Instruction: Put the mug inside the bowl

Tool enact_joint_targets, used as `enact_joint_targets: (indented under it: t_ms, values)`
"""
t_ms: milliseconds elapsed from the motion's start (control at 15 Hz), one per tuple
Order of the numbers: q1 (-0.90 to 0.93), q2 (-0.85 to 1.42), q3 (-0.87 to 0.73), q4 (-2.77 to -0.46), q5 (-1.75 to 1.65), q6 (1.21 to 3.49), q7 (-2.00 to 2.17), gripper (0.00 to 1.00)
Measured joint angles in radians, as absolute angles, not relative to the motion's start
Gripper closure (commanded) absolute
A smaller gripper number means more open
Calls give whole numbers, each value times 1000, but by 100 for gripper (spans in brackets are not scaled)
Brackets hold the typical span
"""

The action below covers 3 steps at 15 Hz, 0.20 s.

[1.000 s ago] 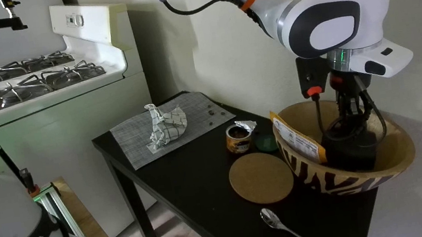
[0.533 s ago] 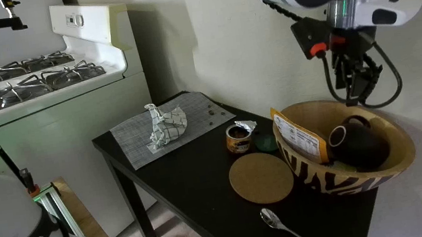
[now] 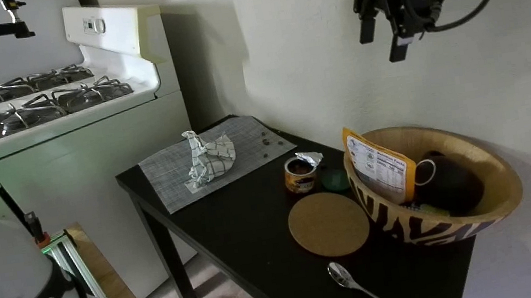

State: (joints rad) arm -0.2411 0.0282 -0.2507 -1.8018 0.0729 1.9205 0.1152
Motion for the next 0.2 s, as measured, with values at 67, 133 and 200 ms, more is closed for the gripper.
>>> enact_joint_targets:
  t_ms: [67,133,200]
  values:
    - [-238,-13,-243,-1824,73,1881,78,0]
    - [-233,-56,-235,-1851,73,1843,38,0]
    - [-232,-81,-232,-1865,73,1836,33,0]
